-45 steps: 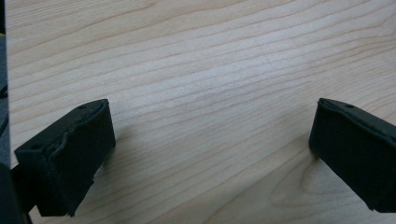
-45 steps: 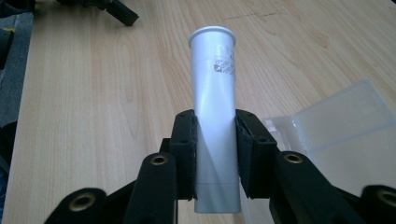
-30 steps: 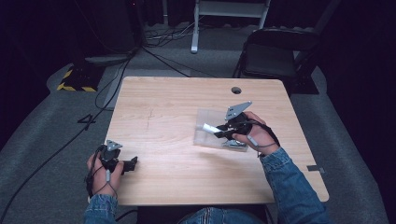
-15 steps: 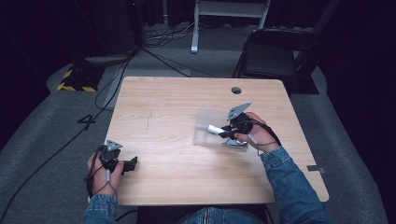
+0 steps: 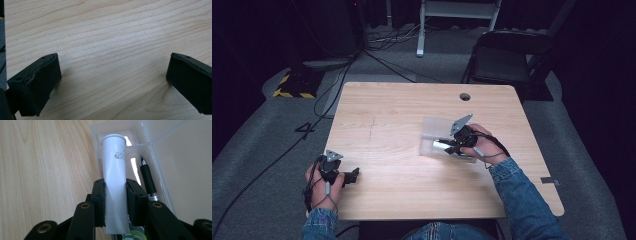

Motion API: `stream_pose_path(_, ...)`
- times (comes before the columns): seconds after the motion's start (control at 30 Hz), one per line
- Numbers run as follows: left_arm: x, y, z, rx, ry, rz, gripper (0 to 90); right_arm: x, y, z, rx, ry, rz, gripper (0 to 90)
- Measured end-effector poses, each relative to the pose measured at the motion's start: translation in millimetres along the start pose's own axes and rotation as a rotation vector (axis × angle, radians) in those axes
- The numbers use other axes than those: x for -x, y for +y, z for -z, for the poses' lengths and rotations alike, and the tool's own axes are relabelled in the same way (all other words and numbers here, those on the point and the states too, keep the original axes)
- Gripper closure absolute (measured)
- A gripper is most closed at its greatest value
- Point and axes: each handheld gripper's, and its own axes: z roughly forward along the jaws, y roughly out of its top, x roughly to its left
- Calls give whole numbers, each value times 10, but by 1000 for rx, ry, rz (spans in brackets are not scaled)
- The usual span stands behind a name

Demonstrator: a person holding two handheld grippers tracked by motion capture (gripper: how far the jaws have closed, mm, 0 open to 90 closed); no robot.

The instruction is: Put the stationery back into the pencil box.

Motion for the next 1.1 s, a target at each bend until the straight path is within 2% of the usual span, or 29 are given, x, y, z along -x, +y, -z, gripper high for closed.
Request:
stream_pose_path(0.27, 2, 0, 1, -1, 0, 1, 1, 1, -3, -45, -12, 23, -4, 711)
stream_pose_path(1.1, 4, -1, 3, -3, 0, 3, 2, 85, -72, -133, 2, 9, 0, 710)
